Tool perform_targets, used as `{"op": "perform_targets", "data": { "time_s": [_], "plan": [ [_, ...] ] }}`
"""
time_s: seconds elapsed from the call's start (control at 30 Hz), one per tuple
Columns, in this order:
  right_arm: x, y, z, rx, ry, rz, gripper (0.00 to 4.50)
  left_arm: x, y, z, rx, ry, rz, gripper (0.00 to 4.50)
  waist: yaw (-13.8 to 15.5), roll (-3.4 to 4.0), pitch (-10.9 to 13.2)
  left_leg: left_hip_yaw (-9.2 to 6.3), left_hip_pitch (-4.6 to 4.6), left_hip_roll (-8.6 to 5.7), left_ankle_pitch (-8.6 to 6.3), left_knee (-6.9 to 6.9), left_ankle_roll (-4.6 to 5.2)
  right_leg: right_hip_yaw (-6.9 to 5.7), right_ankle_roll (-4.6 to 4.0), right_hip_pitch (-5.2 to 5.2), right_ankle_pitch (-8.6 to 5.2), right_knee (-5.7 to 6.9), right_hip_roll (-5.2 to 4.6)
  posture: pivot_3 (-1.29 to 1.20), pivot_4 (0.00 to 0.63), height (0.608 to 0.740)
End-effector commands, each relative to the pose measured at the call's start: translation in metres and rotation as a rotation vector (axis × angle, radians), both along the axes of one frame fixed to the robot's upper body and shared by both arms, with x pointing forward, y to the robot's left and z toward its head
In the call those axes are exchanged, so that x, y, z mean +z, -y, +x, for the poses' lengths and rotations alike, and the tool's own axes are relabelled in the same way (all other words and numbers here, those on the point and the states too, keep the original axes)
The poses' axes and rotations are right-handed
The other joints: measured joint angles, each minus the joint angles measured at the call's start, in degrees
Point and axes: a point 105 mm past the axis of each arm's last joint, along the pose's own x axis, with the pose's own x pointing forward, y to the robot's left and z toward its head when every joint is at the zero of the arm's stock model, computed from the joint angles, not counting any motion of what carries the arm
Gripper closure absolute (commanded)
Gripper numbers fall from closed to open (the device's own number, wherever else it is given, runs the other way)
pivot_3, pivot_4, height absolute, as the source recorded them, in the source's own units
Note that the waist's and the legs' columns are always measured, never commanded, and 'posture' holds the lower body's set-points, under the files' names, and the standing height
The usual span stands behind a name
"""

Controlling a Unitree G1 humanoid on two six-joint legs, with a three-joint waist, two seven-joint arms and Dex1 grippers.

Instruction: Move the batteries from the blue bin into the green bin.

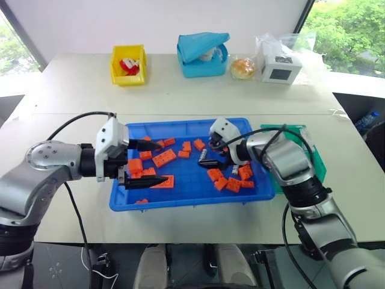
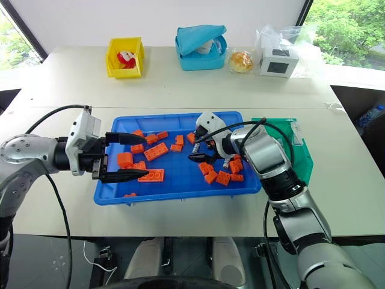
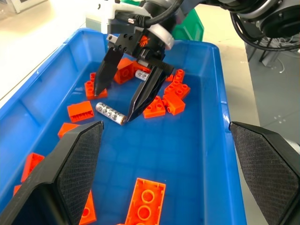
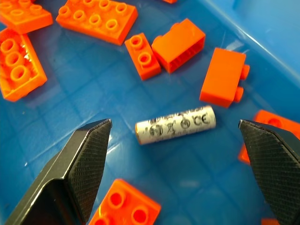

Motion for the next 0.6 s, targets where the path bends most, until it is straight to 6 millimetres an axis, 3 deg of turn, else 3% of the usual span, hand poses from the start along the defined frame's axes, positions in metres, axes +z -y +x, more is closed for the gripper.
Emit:
{"op": "perform_targets", "data": {
  "time_s": [0.03,0.3,0.4,0.5,0.6],
  "plan": [
    [0.0,-0.005,0.0,0.025,0.004,0.006,0.03,0.009,0.001,0.0,-0.009,0.048,-0.006,0.0,0.0,0.0,0.0,0.0,0.0,0.0,0.0,0.0,0.0,0.0,0.0,0.0,0.0,0.0,0.0,0.0,0.15,0.736],
    [-0.016,-0.007,-0.005,0.086,-0.006,-0.029,0.03,0.009,0.0,-0.001,0.001,0.05,-0.008,0.0,0.0,-0.01,0.0,-0.01,-0.01,0.0,0.0,0.0,0.0,0.0,0.0,0.0,0.0,-0.02,0.0,0.0,0.15,0.736],
    [-0.011,-0.006,-0.007,0.105,0.013,-0.022,0.87,0.009,-0.001,-0.001,0.004,0.05,-0.008,0.0,0.0,-0.01,0.0,-0.01,-0.01,0.0,0.0,0.0,0.0,0.0,-0.01,0.0,-0.01,-0.02,0.0,0.0,0.15,0.736],
    [0.009,-0.007,-0.012,0.127,0.039,0.032,2.25,0.009,-0.002,0.0,0.006,0.05,-0.008,0.0,0.1,-0.01,0.0,-0.01,-0.01,0.0,0.0,0.0,0.0,-0.01,-0.01,0.0,-0.01,-0.03,-0.01,0.0,0.15,0.736],
    [0.043,0.004,-0.015,0.099,0.074,0.101,2.25,0.009,-0.002,0.001,0.007,0.052,-0.01,0.0,0.1,0.01,0.0,-0.01,-0.03,0.0,0.0,0.0,0.0,-0.01,0.0,-0.01,0.0,-0.03,-0.01,0.0,0.15,0.736]
  ]
}}
